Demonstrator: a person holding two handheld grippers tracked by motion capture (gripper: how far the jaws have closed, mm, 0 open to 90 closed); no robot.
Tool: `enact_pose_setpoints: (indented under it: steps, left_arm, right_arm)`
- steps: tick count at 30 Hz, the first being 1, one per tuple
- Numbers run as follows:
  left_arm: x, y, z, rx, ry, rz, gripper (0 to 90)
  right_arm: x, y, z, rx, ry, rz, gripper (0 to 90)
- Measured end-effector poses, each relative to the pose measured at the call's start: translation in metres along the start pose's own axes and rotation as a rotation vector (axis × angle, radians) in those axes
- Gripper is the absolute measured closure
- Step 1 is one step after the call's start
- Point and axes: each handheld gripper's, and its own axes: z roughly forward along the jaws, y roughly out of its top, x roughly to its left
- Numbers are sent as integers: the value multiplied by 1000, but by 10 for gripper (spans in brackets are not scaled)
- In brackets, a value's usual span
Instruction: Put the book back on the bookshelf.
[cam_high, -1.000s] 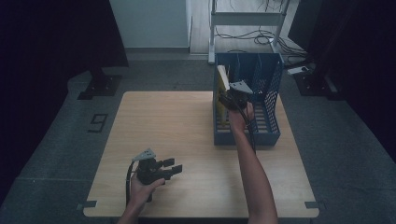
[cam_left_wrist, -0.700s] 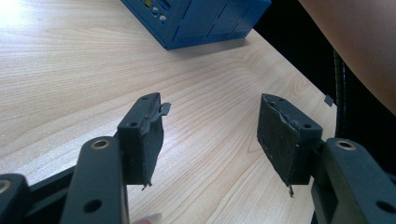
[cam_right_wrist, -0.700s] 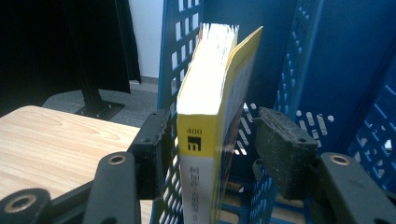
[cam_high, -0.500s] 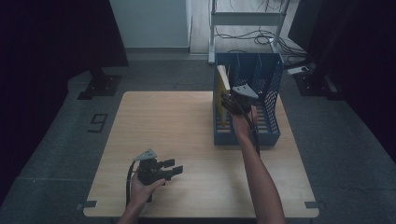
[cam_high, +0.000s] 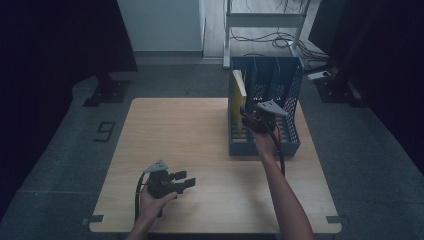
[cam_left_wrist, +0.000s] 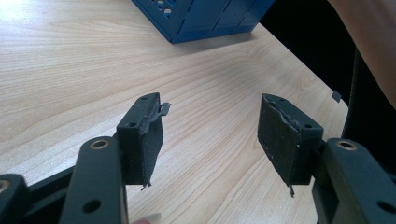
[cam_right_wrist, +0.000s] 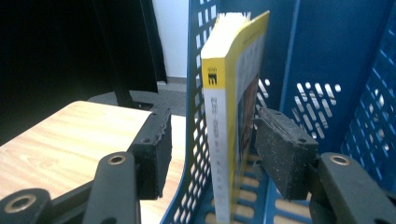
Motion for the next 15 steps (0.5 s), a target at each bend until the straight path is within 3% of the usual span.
enact_pose_setpoints:
  steps: [3,7,15]
  left_arm:
    - [0,0,0,0,1,3,403]
    - [0,-1,1,5,2,3,403]
    - [0,-1,1,9,15,8,403]
  right_arm:
    - [-1,-4,-6,21,19,16,447]
    - [-1,-10,-15,11,32,11,450]
    - [1,-27,-38,20,45,-24,441]
